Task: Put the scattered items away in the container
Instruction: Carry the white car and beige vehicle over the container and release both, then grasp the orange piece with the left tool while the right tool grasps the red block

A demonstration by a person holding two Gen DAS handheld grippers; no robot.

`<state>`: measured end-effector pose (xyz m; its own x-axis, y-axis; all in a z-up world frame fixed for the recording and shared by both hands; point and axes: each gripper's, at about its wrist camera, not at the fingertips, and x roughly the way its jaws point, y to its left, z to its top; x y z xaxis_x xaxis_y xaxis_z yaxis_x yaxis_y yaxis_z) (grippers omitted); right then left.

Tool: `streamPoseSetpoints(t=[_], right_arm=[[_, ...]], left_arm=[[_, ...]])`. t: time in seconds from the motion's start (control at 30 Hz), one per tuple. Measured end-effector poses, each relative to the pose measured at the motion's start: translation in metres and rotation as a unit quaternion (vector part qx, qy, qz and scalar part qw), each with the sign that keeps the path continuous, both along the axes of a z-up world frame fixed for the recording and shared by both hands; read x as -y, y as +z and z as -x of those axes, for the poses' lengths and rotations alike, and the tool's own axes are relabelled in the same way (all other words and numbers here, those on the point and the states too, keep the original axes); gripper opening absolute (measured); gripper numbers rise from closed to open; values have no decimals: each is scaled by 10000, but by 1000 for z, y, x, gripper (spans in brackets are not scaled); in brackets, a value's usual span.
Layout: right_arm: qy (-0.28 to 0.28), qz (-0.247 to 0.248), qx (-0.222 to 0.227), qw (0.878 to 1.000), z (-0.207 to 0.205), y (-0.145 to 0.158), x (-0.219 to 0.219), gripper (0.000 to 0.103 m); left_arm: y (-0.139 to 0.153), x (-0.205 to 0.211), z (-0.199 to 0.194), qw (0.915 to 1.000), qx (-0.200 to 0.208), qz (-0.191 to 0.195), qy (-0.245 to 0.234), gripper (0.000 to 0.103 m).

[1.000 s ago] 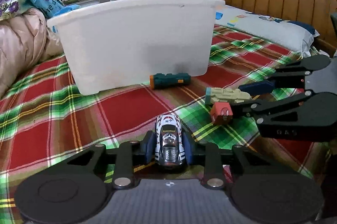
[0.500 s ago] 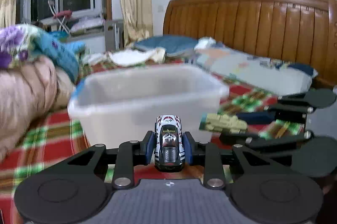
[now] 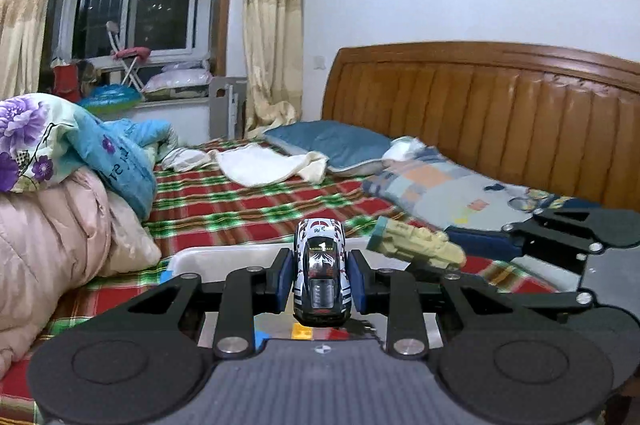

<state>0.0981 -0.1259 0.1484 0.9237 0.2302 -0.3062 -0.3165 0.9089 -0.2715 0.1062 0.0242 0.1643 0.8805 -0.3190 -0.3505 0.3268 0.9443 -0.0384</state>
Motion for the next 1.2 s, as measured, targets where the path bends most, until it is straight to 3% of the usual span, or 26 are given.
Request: streamPoseSetpoints(t=[0.17, 0.27, 0.43, 0.47, 0.5, 0.53, 0.6, 0.87, 0.93, 1.03, 1.2], right_arm=[[-47, -74, -129, 9999, -32, -6, 1, 38], [-85, -227, -400, 9989, -52, -15, 6, 38], [-168, -43, -660, 9977, -72, -33, 9, 38], [-165, -44, -734, 9972, -74, -37, 10, 39], [-137, -36, -817, 9966, -76, -40, 10, 41], [-123, -30, -877, 9961, -77, -43, 11, 49], [-123, 3, -844, 9964, -75, -46, 12, 52], [-129, -95, -412, 9990, -48, -35, 22, 52], [-97, -166, -284, 9994, -34, -31, 26, 52], [-43, -255, -167, 9995, -13, -32, 30, 52], [170, -140, -430, 9988, 16, -55, 29, 51]], left_arm=[[-12, 0, -36, 9990, -134, -419, 118, 33], [-24, -1, -53, 9986, -281, -414, 165, 33], [-43, 9, -70, 9964, -719, -421, 149, 33], [-45, 11, -72, 9960, -776, -414, 141, 34], [-46, 13, -71, 9959, -790, -416, 162, 42], [-47, 15, -70, 9960, -769, -429, 182, 53], [-47, 16, -64, 9965, -688, -453, 158, 58], [-38, 5, -10, 9996, -87, -253, 39, 65], [-39, -1, 9, 10000, -21, -58, -15, 65], [-49, -10, 29, 9994, -154, 281, -147, 65], [-88, -11, 46, 9980, -592, 139, -181, 65]])
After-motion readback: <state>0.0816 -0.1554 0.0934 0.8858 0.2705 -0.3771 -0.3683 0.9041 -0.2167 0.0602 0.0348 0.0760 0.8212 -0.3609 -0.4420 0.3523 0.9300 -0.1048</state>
